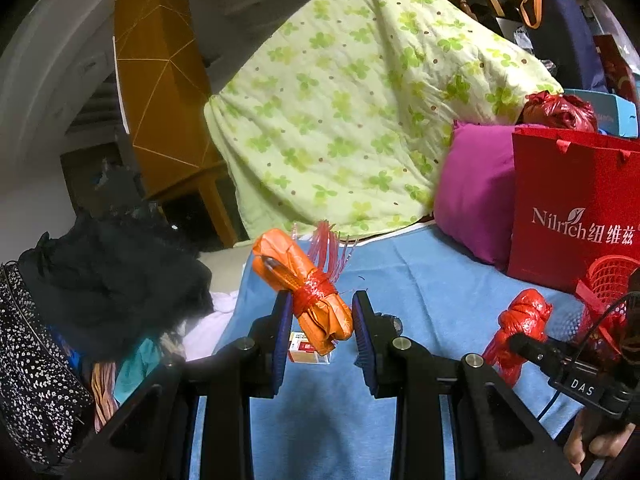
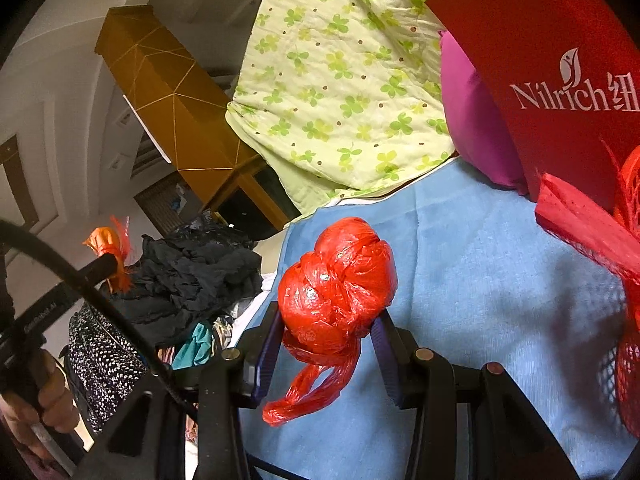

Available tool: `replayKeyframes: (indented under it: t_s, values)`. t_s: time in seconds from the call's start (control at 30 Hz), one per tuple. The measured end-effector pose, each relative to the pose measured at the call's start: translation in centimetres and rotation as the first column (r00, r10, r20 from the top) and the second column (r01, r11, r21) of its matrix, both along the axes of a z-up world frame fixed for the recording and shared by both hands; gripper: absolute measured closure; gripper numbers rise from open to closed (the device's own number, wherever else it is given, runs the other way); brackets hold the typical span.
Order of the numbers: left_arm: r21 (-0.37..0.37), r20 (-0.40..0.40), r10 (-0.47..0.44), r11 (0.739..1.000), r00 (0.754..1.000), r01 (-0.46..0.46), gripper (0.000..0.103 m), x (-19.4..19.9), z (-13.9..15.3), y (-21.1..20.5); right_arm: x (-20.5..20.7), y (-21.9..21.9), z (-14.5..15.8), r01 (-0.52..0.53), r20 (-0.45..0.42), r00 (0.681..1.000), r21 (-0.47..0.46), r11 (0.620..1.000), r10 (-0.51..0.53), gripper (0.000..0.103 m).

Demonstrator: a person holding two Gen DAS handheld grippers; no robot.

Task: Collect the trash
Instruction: 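Lift the red bag and orange bag up off the blanket, then carry the red bag and orange bag toward the red mesh basket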

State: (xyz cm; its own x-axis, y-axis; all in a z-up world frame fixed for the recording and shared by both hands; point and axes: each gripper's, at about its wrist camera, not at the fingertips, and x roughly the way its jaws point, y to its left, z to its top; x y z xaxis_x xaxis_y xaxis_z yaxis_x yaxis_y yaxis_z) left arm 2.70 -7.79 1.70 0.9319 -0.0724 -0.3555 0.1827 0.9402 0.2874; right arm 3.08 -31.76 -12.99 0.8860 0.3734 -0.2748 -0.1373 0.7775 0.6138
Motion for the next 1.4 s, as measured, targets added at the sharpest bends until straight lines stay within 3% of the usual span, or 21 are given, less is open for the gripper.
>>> replayKeyframes:
  t_s: [0.5,1.0,1.4]
  values:
    - [-0.067,0.012,-0.010,0.998,1.000,0.011,0.071,-1.5,0.7,2.0,-1.0,0.4,-0.5,0.030,-0.025,0.999,-0.044,0.999,-0.031,0.056]
    - [-0.139,0.006,0.027,0.990,1.000,-0.026,0.071,-1.9,0.8,5.4,-1.6,2.6,-1.0,-0.022,-0.072,0.997,-0.065,0.998,0.017,0.056]
    - [-0.179,-0.031,0.053,0.982,0.998,-0.057,0.071,-1.2,-0.5,8.0,-3.6,4.8,2.2,-0.060,-0.033,0.998,-0.059,0.996,0.058,0.056]
